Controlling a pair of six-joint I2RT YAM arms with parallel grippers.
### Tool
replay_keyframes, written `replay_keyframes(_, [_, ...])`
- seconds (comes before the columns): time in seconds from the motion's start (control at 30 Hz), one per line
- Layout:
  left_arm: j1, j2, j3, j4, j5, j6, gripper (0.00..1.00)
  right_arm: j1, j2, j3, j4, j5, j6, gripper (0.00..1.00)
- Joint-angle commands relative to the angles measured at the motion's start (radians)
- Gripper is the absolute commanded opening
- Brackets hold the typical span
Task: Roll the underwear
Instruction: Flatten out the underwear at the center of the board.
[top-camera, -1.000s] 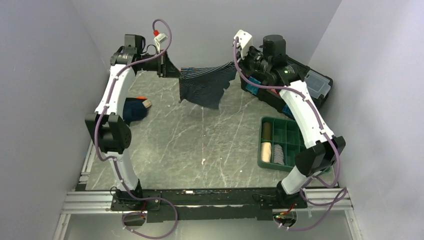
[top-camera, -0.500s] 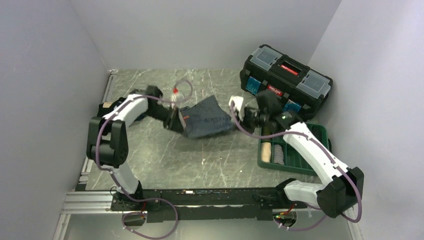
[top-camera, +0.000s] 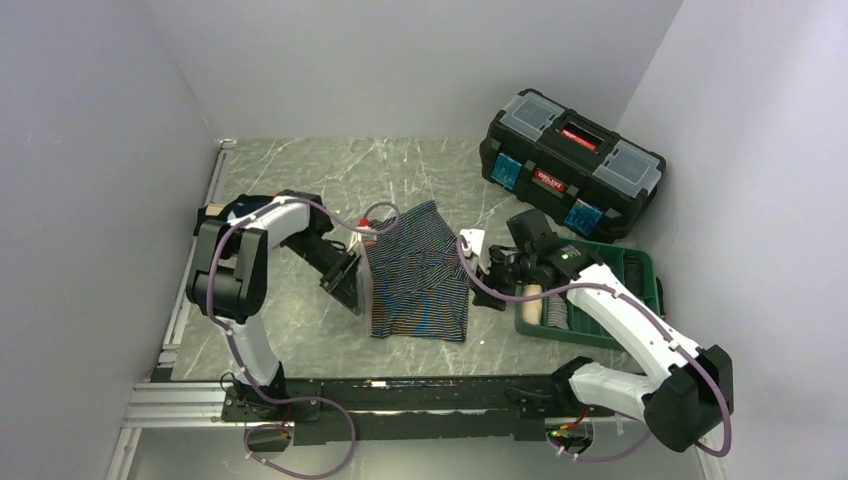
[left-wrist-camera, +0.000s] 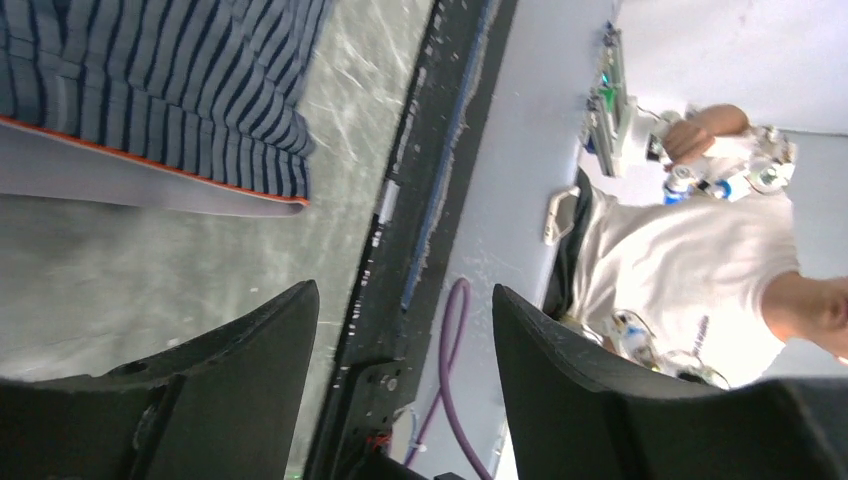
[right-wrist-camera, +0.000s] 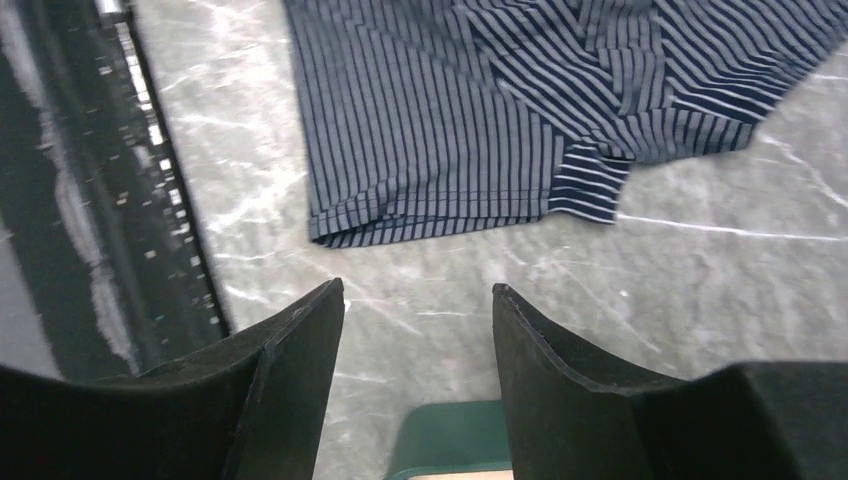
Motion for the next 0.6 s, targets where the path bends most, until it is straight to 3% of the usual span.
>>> replay_keyframes(0.0, [0.068,-0.009,0.112,0.078,-0.041,-0.111,0.69,-0.004,0.053,0.034,0.210,0.135,0.075,0.59])
replay_keyframes(0.2, [0.158,0.024,0.229,0.463,-0.026,-0.467,0.69,-0.048,0.297,0.180,0.393,0.231,0.248,0.58])
replay_keyframes(0.33, [0.159,0.032,0.227,0.738,-0.131,-0.678,0.69,-0.085,0.506,0.368,0.413,0.184,0.357,0.58])
replay_keyframes(0.57, [0.154,0.112,0.312,0.858,-0.304,-0.825,0.68,-0.097,0.857,0.674,0.389,0.163,0.421,0.57])
